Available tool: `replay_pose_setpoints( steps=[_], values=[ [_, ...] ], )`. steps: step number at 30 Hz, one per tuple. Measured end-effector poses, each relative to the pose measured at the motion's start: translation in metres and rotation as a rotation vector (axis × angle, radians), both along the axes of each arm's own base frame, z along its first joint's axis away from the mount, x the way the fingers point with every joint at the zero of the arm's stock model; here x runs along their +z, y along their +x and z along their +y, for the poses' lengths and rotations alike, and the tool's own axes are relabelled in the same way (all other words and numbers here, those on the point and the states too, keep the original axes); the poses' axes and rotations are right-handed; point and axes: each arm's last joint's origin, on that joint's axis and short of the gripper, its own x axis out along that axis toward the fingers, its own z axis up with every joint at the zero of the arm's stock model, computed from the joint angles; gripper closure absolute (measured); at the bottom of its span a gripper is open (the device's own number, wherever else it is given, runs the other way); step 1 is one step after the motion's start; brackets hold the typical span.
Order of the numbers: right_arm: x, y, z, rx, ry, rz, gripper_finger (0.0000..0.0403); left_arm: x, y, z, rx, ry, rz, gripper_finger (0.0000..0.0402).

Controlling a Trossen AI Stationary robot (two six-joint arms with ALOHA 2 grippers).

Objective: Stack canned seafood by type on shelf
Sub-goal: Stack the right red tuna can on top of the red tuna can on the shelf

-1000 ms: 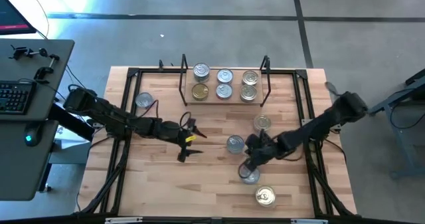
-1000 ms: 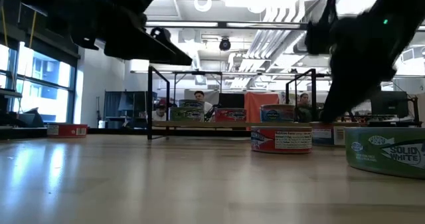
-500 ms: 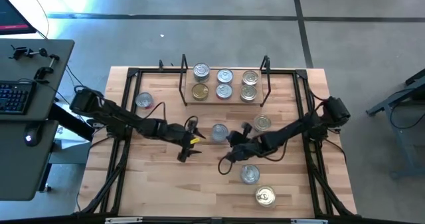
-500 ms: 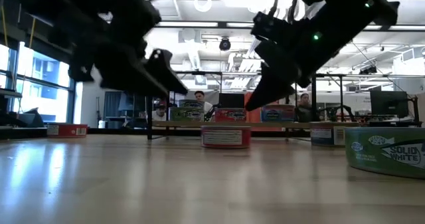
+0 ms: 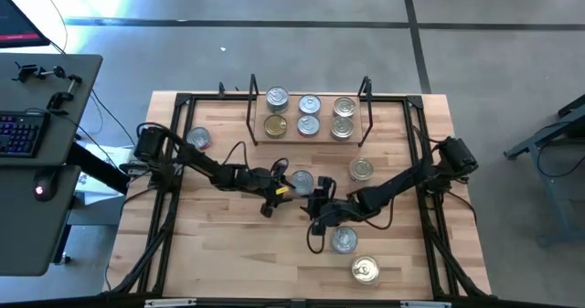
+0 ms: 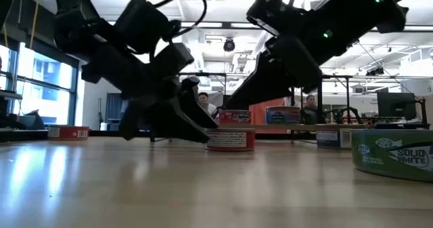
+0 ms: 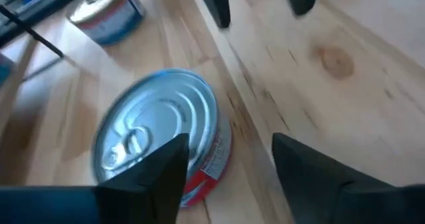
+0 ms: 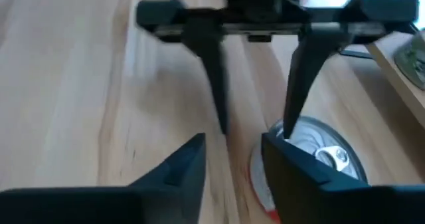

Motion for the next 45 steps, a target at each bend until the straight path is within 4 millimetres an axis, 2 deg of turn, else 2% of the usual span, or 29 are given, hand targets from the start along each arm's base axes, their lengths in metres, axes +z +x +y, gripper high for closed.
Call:
replay_pose_setpoints(
  steps=[5, 11, 14, 19, 23, 27, 30, 34, 37, 41, 45],
  values=[
    [-0.005, -0.003, -0.001, 0.005, -0.031, 0.060, 0.0219, 0.000, 0.003, -0.002, 0.006, -0.008, 0.011, 0.0267],
    [-0.012, -0.010, -0.011, -0.093, -0.061, 0.147, 0.0215, 0.010, -0.002, -0.015, -0.003, -0.111, 0.014, 0.0365],
    [-0.013, -0.010, -0.022, -0.202, -0.094, 0.139, 0.0214, 0.026, -0.004, -0.025, -0.032, -0.152, -0.033, 0.0395],
    [-0.010, -0.008, -0.031, -0.291, -0.105, 0.097, 0.0214, 0.055, -0.011, -0.040, -0.104, -0.133, -0.115, 0.0375],
    [-0.009, -0.007, -0.025, -0.204, 0.024, 0.105, 0.0214, 0.071, -0.023, -0.044, -0.149, -0.054, -0.094, 0.0333],
    [-0.016, -0.007, -0.015, 0.004, 0.223, 0.216, 0.0214, 0.062, -0.026, -0.034, -0.112, 0.049, 0.007, 0.0289],
    [-0.026, -0.006, -0.014, 0.037, 0.273, 0.258, 0.0214, 0.046, -0.023, -0.021, -0.083, 0.081, 0.079, 0.0273],
    [-0.036, 0.001, -0.020, -0.034, 0.258, 0.216, 0.0214, 0.022, -0.019, -0.011, -0.076, 0.036, 0.153, 0.0276],
    [-0.036, 0.004, -0.031, -0.124, 0.225, 0.184, 0.0214, 0.019, -0.016, -0.014, -0.094, 0.004, 0.150, 0.0287],
    [-0.035, 0.005, -0.048, -0.280, 0.171, 0.137, 0.0214, 0.032, -0.017, -0.033, -0.122, -0.067, 0.134, 0.0307],
    [-0.036, 0.005, -0.055, -0.307, 0.204, 0.140, 0.0215, 0.058, -0.017, -0.046, -0.129, -0.039, 0.028, 0.0318]
  ],
)
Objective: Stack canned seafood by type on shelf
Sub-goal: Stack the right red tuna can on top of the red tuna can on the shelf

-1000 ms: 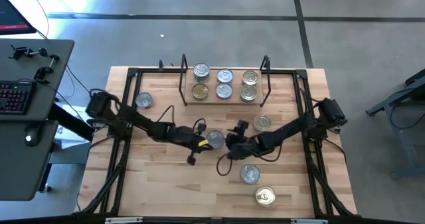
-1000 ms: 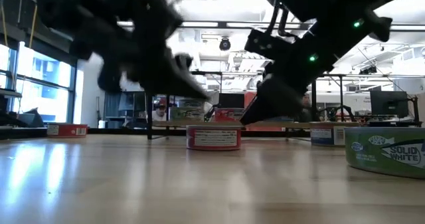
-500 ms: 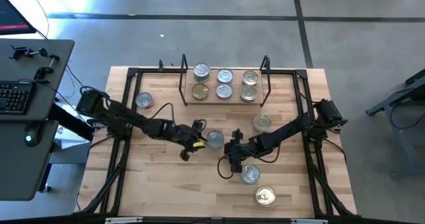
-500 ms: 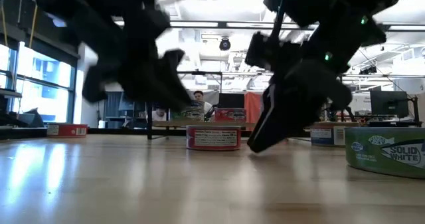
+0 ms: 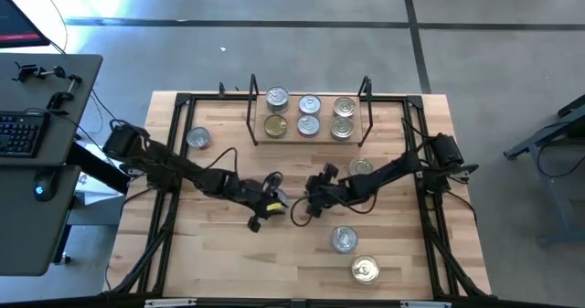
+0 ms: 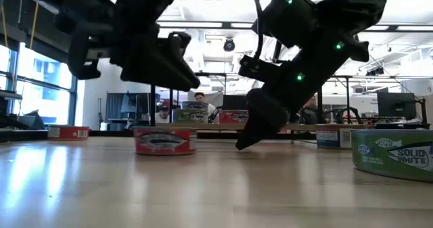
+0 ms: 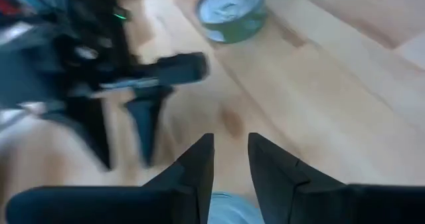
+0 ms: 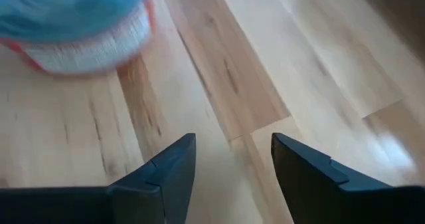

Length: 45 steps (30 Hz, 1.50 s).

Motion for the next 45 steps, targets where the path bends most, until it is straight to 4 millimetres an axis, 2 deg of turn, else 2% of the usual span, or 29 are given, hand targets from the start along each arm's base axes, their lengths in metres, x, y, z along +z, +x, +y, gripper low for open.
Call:
replay_pose_setpoints(
  steps=[5, 10, 13, 16, 21, 24, 29, 33, 36, 39, 45],
  values=[
    [0.000, 0.001, 0.000, -0.014, 0.059, -0.024, 0.0214, 0.002, -0.012, -0.001, 0.026, 0.054, 0.082, 0.0305],
    [0.001, 0.005, 0.011, 0.038, 0.064, -0.082, 0.0214, -0.007, -0.027, -0.003, 0.066, 0.042, 0.266, 0.0284],
    [0.001, 0.011, 0.019, 0.093, 0.048, -0.141, 0.0215, -0.009, -0.039, -0.011, 0.091, 0.053, 0.350, 0.0280],
    [0.000, 0.016, 0.025, 0.132, 0.039, -0.208, 0.0215, -0.009, -0.046, -0.020, 0.140, 0.093, 0.360, 0.0282],
    [-0.001, 0.021, 0.028, 0.204, 0.016, -0.256, 0.0215, -0.010, -0.048, -0.030, 0.120, 0.128, 0.338, 0.0289],
    [0.005, 0.021, 0.030, 0.212, 0.018, -0.279, 0.0215, -0.004, -0.053, -0.032, 0.158, 0.145, 0.333, 0.0291],
    [0.014, 0.021, 0.029, 0.199, 0.018, -0.302, 0.0215, 0.023, -0.067, -0.037, 0.181, 0.121, 0.339, 0.0291],
    [0.015, 0.023, 0.021, 0.165, 0.035, -0.313, 0.0215, 0.026, -0.082, -0.042, 0.162, 0.144, 0.392, 0.0291],
    [0.015, 0.024, 0.018, 0.143, 0.051, -0.321, 0.0215, 0.021, -0.087, -0.051, 0.121, 0.149, 0.391, 0.0291],
    [0.015, 0.023, 0.020, 0.152, 0.050, -0.323, 0.0215, 0.005, -0.088, -0.057, 0.085, 0.139, 0.354, 0.0291],
    [0.018, 0.023, 0.031, 0.260, 0.043, -0.339, 0.0215, -0.021, -0.081, -0.058, 0.095, 0.105, 0.302, 0.0292]
  ],
)
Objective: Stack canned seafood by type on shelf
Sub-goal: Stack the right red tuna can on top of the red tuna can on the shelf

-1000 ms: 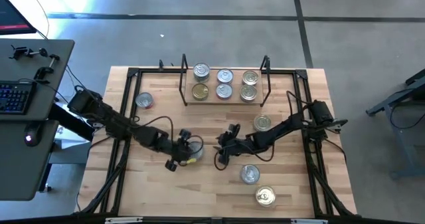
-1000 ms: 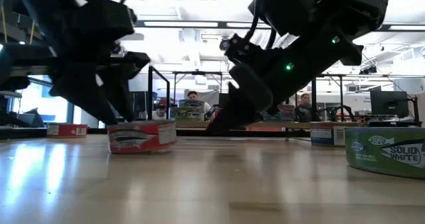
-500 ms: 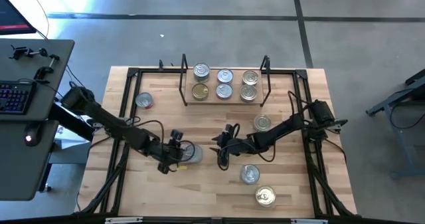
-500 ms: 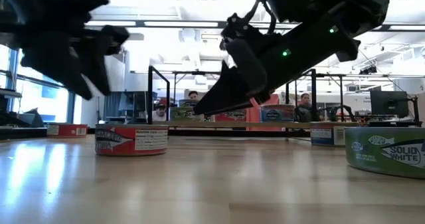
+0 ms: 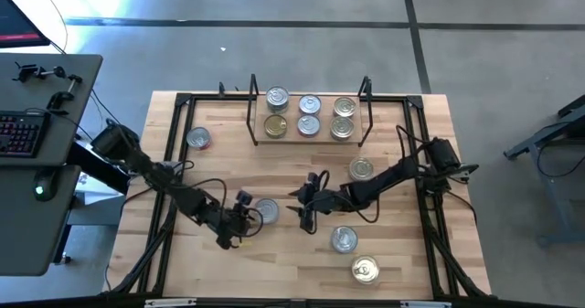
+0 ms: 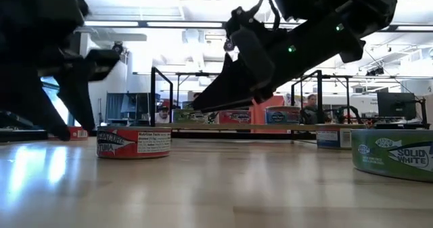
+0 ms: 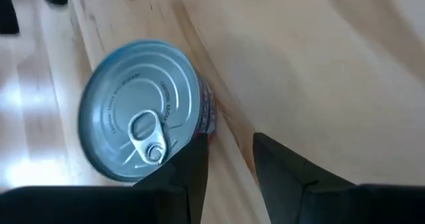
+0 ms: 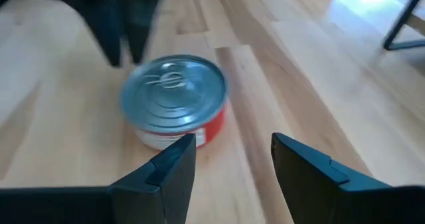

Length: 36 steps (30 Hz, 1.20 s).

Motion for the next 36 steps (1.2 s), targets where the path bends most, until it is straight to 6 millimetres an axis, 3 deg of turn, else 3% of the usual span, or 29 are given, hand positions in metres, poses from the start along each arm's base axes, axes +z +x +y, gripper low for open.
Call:
replay_pose_setpoints(
  steps=[4, 11, 16, 23, 28, 33, 36],
  values=[
    [0.002, -0.001, 0.009, 0.035, -0.015, -0.021, 0.0215, -0.012, 0.006, 0.003, -0.003, -0.029, 0.045, 0.0312],
    [0.011, -0.003, 0.032, 0.214, -0.172, -0.037, 0.0215, -0.014, 0.017, 0.012, 0.003, -0.064, 0.035, 0.0395],
    [0.009, 0.002, 0.040, 0.283, -0.362, 0.018, 0.0215, -0.008, 0.027, 0.023, -0.015, -0.049, -0.029, 0.0398],
    [0.006, 0.010, 0.028, 0.253, -0.391, 0.053, 0.0211, 0.021, 0.035, 0.032, -0.002, -0.095, -0.200, 0.0397],
    [0.005, 0.012, 0.018, 0.229, -0.384, 0.072, 0.0208, 0.027, 0.028, 0.029, -0.139, -0.036, -0.185, 0.0367],
    [0.013, 0.018, 0.013, 0.146, -0.262, -0.033, 0.0208, 0.008, 0.029, 0.030, -0.168, 0.062, -0.098, 0.0294],
    [0.013, 0.017, 0.017, 0.205, -0.295, -0.033, 0.0208, -0.004, 0.034, 0.033, -0.129, 0.114, -0.083, 0.0262]
  ],
)
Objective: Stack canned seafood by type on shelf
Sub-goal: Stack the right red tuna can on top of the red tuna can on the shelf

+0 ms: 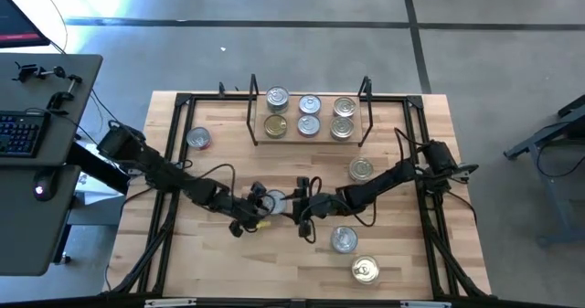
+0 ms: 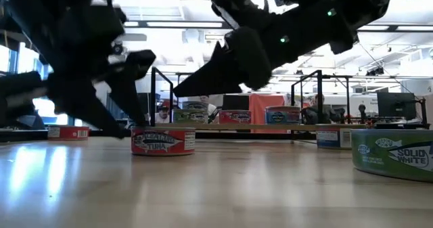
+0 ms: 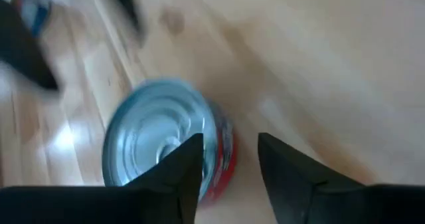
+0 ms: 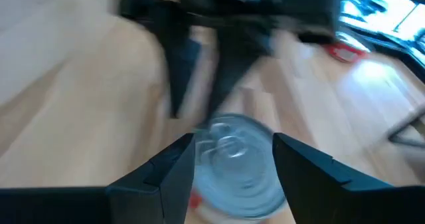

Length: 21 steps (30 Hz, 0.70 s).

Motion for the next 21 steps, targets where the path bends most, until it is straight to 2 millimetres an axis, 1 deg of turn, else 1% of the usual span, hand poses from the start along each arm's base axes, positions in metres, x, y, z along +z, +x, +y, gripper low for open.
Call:
replay_pose_setpoints(
  steps=[2, 4, 6, 10, 11, 12, 14, 17, 21],
  values=[
    [0.000, -0.001, 0.005, 0.045, -0.038, 0.007, 0.0208, -0.006, 0.003, 0.001, 0.014, 0.009, -0.002, 0.0256],
    [-0.001, -0.002, 0.008, 0.078, -0.090, 0.012, 0.0208, -0.009, 0.006, 0.001, 0.013, 0.021, -0.005, 0.0268],
    [-0.002, -0.004, 0.011, 0.109, -0.146, 0.031, 0.0208, -0.012, 0.008, 0.003, 0.025, 0.021, -0.011, 0.0296],
    [-0.004, -0.005, 0.011, 0.125, -0.226, 0.056, 0.0208, -0.011, 0.012, 0.008, 0.043, 0.005, -0.033, 0.0376],
    [-0.006, -0.006, 0.011, 0.123, -0.239, 0.073, 0.0208, -0.009, 0.014, 0.008, 0.044, -0.004, -0.047, 0.0388],
    [-0.007, -0.007, 0.010, 0.124, -0.248, 0.091, 0.0208, -0.008, 0.015, 0.009, 0.047, -0.012, -0.059, 0.0392],
    [-0.009, -0.008, 0.008, 0.119, -0.252, 0.116, 0.0208, -0.005, 0.016, 0.010, 0.046, -0.031, -0.087, 0.0388],
    [-0.012, -0.008, 0.005, 0.122, -0.252, 0.148, 0.0204, 0.005, 0.019, 0.012, 0.055, -0.059, -0.158, 0.0394],
    [-0.014, -0.008, 0.000, 0.157, -0.296, 0.178, 0.0180, 0.015, 0.021, 0.017, 0.099, -0.100, -0.198, 0.0399]
  ],
)
